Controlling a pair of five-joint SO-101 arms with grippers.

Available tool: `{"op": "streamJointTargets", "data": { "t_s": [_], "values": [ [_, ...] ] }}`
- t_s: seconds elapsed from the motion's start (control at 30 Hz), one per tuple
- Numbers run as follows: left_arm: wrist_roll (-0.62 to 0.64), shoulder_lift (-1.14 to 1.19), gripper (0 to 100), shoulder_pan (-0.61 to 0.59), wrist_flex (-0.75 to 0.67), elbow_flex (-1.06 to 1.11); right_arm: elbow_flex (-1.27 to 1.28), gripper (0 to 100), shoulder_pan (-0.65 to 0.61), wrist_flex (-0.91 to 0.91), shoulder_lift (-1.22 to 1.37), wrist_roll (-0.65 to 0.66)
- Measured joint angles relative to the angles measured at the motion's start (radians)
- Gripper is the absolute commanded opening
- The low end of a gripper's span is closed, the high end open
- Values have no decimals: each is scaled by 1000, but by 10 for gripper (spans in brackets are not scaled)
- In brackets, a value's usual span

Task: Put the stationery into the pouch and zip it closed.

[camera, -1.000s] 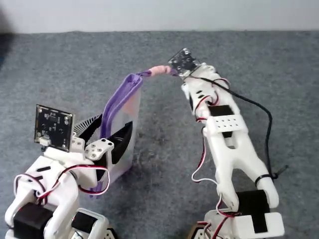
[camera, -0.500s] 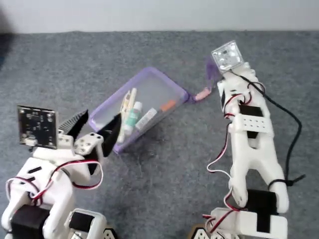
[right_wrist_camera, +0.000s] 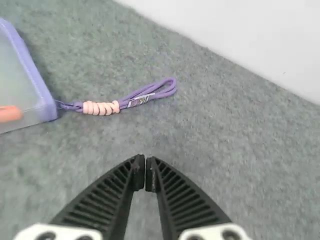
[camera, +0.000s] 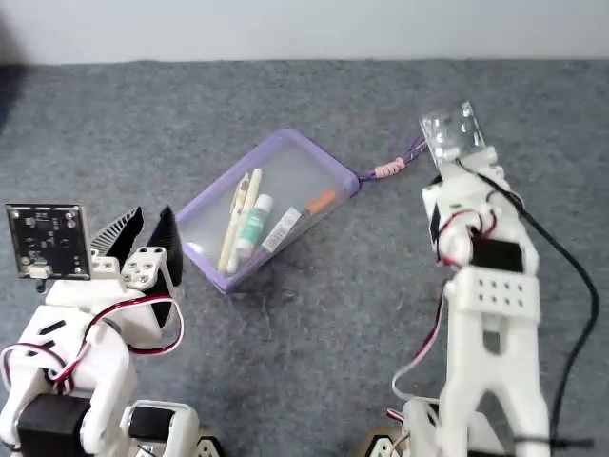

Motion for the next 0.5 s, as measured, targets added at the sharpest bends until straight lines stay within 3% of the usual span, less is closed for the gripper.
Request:
{"op": "streamJointTargets", "data": {
  "t_s": [0.2,0.5],
  "values": [
    [0,-8,14,0,71,-11,58,7,0,178,-259,-129],
    [0,-226,14,-2,107,87,183,7,0,342,-560,-305]
  ]
}}
